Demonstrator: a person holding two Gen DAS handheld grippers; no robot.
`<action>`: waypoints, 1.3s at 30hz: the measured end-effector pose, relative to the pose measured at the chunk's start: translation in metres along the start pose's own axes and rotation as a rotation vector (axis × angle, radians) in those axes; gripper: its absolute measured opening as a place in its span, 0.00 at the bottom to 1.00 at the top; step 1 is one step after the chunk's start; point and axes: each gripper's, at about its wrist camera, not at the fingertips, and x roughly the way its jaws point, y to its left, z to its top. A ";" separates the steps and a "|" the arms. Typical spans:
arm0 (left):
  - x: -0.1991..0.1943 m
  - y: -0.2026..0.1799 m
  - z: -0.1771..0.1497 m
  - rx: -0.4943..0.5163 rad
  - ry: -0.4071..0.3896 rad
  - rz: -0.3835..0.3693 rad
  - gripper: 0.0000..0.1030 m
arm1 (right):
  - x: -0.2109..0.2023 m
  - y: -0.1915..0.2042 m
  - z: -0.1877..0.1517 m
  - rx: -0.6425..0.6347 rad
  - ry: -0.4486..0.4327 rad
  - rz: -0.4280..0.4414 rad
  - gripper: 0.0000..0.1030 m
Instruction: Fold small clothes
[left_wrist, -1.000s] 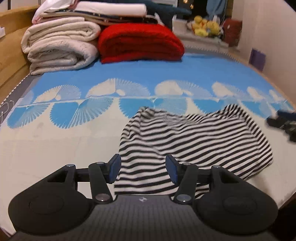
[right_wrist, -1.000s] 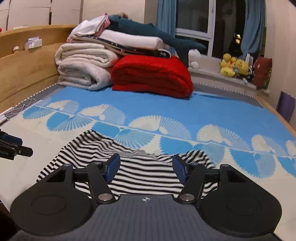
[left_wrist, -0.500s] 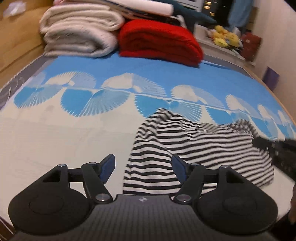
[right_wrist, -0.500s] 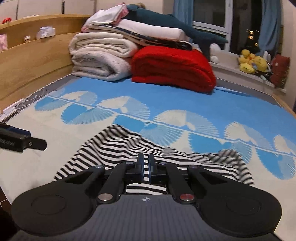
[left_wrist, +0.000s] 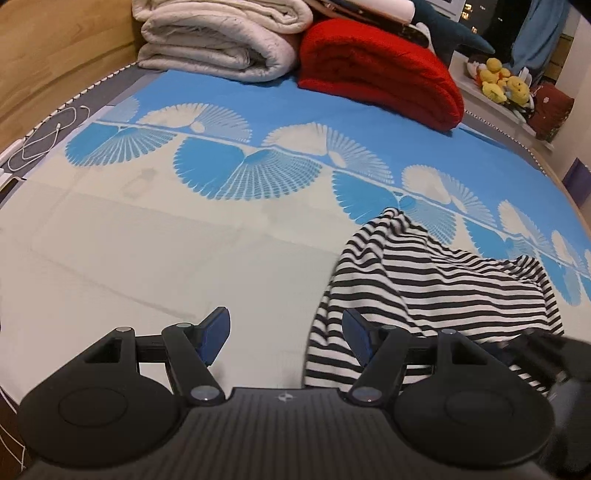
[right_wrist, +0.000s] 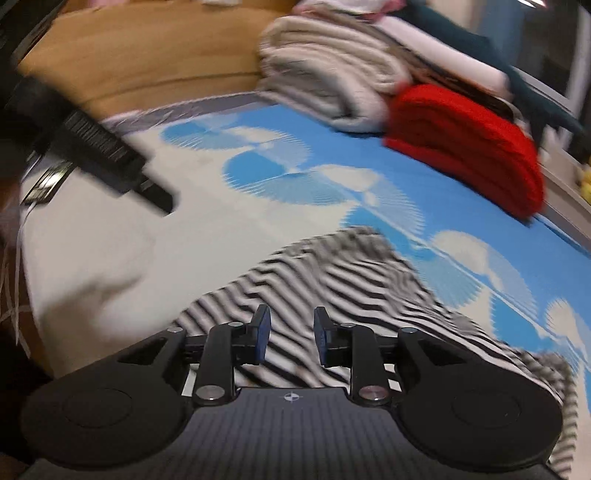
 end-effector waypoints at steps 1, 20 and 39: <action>0.001 0.002 0.000 0.000 0.004 0.002 0.70 | 0.006 0.009 -0.001 -0.037 0.013 0.021 0.33; 0.012 0.007 0.010 -0.045 0.051 0.003 0.70 | 0.082 0.068 -0.033 -0.400 0.179 0.091 0.21; 0.126 -0.014 0.039 -0.388 0.432 -0.460 0.93 | -0.014 -0.019 -0.009 0.057 -0.064 0.131 0.04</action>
